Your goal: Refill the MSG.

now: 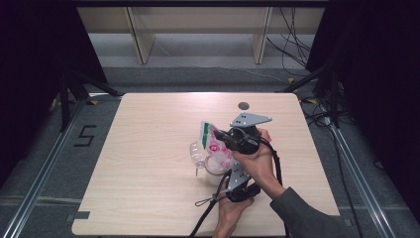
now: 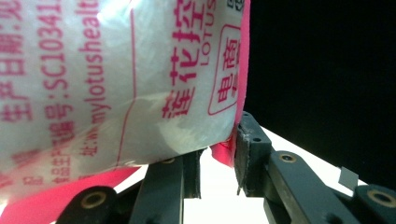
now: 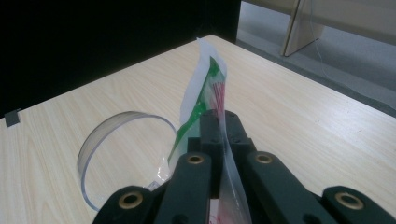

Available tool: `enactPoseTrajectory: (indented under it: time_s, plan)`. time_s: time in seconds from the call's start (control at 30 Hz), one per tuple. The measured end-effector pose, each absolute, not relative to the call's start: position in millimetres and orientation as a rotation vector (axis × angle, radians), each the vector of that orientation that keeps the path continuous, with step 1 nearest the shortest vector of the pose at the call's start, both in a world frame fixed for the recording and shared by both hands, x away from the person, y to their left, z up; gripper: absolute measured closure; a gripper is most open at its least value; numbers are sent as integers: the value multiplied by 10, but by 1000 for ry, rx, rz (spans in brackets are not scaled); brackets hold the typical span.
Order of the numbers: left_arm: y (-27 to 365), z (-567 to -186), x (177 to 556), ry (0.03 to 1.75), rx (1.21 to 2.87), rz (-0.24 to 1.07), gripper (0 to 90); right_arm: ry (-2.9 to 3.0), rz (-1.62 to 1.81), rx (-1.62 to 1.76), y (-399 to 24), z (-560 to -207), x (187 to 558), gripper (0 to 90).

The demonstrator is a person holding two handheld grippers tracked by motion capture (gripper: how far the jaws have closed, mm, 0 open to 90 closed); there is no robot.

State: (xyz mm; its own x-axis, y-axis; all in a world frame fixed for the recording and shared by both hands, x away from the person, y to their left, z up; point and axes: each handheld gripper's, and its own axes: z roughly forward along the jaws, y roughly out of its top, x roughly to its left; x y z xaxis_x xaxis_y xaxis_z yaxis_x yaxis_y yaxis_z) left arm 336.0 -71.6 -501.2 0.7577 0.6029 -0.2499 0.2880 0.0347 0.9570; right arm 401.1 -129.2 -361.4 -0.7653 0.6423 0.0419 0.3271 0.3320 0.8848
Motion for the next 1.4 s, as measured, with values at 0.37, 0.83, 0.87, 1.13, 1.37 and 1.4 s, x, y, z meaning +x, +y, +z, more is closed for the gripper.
enactPoseTrajectory:
  time_s: [0.37, 0.83, 0.87, 1.13, 1.37, 1.4]
  plan:
    - [-717, -5007, 3362, 740, 1556, 281, 736, 2301, 1403, 875, -1296, -3600, 4007, 900]
    - [-699, -4994, 3367, 738, 1550, 272, 738, 2292, 1399, 849, -1261, -3598, 4018, 900]
    - [-700, -4993, 3365, 737, 1548, 272, 738, 2308, 1400, 825, -1264, -3595, 4026, 900]
    - [-700, -4993, 3370, 738, 1549, 273, 738, 2305, 1380, 863, -1259, -3592, 4006, 900]
    - [-701, -4994, 3370, 736, 1543, 268, 738, 2296, 1380, 871, -1236, -3602, 3993, 900]
    - [-697, -4988, 3365, 745, 1545, 275, 738, 2294, 1379, 838, -1248, -3596, 4013, 900]
